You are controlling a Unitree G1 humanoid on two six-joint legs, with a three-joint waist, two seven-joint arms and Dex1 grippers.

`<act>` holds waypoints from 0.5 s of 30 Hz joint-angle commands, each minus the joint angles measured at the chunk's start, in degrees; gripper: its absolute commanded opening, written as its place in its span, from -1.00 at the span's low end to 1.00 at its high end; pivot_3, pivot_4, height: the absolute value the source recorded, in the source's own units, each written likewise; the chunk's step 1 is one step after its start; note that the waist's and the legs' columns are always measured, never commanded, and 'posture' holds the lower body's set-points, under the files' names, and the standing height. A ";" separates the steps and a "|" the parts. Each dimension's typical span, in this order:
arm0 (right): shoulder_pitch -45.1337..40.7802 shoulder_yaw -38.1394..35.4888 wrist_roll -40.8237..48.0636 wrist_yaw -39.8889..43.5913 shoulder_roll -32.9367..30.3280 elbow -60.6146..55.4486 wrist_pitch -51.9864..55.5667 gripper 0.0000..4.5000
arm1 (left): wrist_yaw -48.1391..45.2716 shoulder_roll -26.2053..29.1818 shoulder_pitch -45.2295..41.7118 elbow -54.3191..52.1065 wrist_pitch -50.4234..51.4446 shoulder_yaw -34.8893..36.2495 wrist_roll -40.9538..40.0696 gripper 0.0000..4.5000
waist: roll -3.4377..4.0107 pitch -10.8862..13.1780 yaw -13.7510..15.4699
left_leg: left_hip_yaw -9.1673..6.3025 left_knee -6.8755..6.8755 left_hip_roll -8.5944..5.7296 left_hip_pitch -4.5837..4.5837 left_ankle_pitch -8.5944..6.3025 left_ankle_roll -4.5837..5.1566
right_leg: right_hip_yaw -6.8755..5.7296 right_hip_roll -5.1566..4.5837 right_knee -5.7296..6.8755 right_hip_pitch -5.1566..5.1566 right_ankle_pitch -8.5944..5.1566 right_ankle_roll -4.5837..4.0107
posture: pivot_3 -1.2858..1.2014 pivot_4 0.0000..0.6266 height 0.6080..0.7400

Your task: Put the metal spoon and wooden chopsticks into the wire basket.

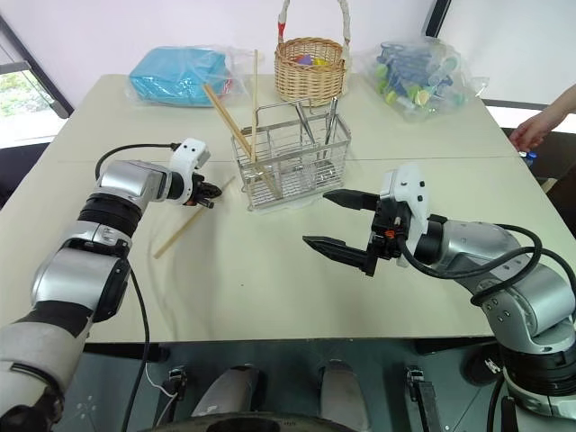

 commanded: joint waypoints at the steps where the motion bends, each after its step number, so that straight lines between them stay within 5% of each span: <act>1: -0.88 -1.35 0.75 0.38 -0.11 -0.56 -0.97 1.00 | 2.93 3.05 0.51 0.24 1.11 3.35 0.67 -0.99 | 0.00 0.00 -0.19 | 0.01 -0.01 0.01 -0.01 0.00 0.00 | 0.00 0.01 0.00 -0.02 0.00 0.00 | 0.03 -0.52 1.00; 15: -3.48 -0.30 3.70 6.15 -0.82 0.07 -0.43 1.00 | 16.25 11.40 5.66 -6.54 2.10 19.23 -2.68 -0.99 | -0.06 -0.02 0.30 | -0.08 -0.01 -0.01 -0.06 0.00 -0.01 | 0.00 -0.03 0.03 -0.10 0.01 0.01 | 0.03 -0.52 1.00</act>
